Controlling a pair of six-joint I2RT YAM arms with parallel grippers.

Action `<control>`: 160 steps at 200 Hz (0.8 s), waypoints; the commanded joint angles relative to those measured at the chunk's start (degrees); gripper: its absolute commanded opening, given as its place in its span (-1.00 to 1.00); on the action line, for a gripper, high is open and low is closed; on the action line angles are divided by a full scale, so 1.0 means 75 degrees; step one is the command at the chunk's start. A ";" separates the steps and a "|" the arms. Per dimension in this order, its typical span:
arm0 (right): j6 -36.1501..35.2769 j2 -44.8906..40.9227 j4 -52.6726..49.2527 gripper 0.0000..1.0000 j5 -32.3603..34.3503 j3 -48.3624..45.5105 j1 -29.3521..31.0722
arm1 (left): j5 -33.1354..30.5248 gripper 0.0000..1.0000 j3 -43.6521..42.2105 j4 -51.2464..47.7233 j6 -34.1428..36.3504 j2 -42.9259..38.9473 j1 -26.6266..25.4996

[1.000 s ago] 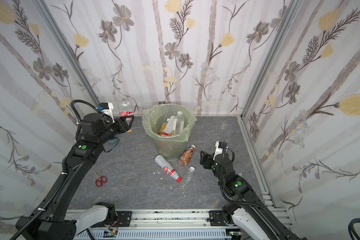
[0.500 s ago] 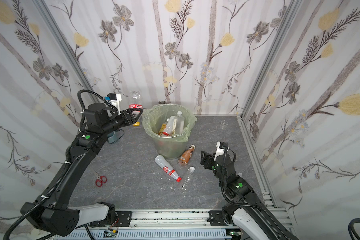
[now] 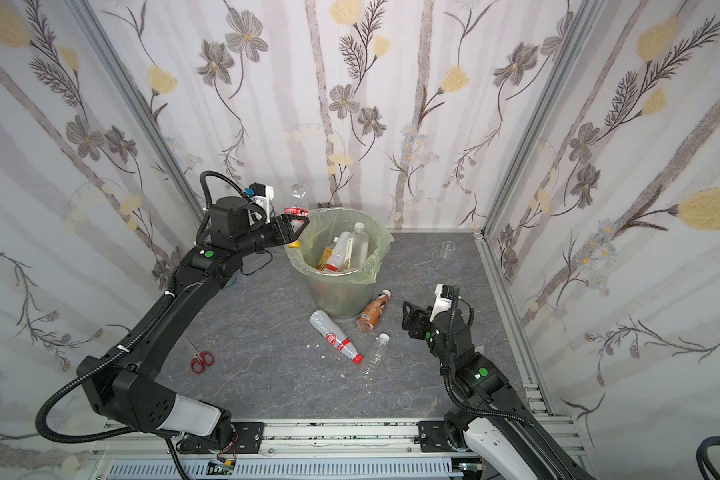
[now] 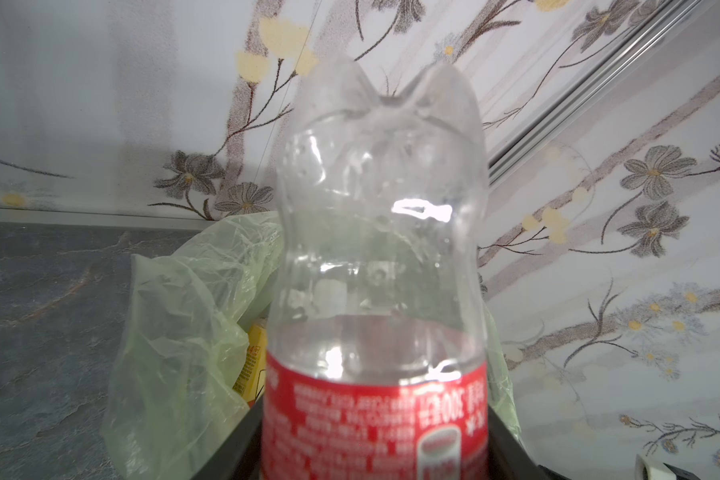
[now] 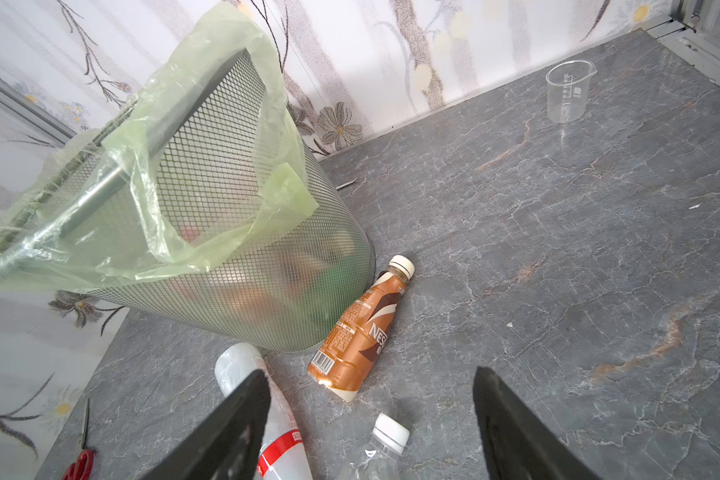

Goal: Put the plastic bottles in the bin
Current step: 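Lift the red-labelled bottle with the left gripper and carry it over the bin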

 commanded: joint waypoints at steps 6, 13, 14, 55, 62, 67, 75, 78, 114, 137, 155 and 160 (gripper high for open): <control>0.0064 0.0058 0.0080 0.56 -0.0054 0.0013 0.0000 | -0.0212 0.08 0.0252 0.0175 0.0259 0.0379 -0.0104; 0.0065 0.0060 0.0067 0.56 -0.0042 0.0019 0.0008 | -0.0241 0.08 0.0299 0.0165 0.0290 0.0472 -0.0155; 0.0064 0.0060 0.0068 0.56 -0.0046 0.0023 0.0004 | -0.0245 0.08 0.0301 0.0165 0.0294 0.0483 -0.0157; 0.0051 0.0046 0.0045 0.56 -0.0040 0.0028 0.0000 | -0.0566 0.09 0.0362 0.0177 0.0455 0.0910 -0.0405; 0.0031 0.0057 0.0045 0.56 -0.0049 0.0045 0.0010 | -0.0604 0.10 0.0363 0.0181 0.0449 0.0959 -0.0417; 0.0025 0.0065 0.0041 0.56 -0.0056 0.0061 0.0004 | -0.0632 0.10 0.0362 0.0175 0.0449 0.0984 -0.0428; 0.0015 0.0092 0.0032 0.56 -0.0062 0.0079 0.0007 | -0.0680 0.10 0.0350 0.0169 0.0455 0.1030 -0.0450; -0.0002 0.0094 0.0032 0.56 -0.0070 0.0088 0.0003 | -0.0677 0.11 0.0350 0.0175 0.0460 0.1051 -0.0458; -0.0005 0.0209 0.0089 0.56 -0.0120 0.0155 0.0010 | -0.0907 0.16 0.0269 0.0164 0.0549 0.1190 -0.0512; -0.0016 0.0247 0.0127 0.56 -0.0156 0.0167 0.0000 | -0.0936 0.21 0.0280 0.0170 0.0578 0.1254 -0.0501; -0.0016 0.0259 0.0127 0.56 -0.0169 0.0187 0.0003 | -0.0931 0.26 0.0280 0.0165 0.0570 0.1246 -0.0506; -0.0010 0.0259 0.0127 0.56 -0.0178 0.0190 0.0008 | -0.0938 0.28 0.0269 0.0166 0.0567 0.1237 -0.0499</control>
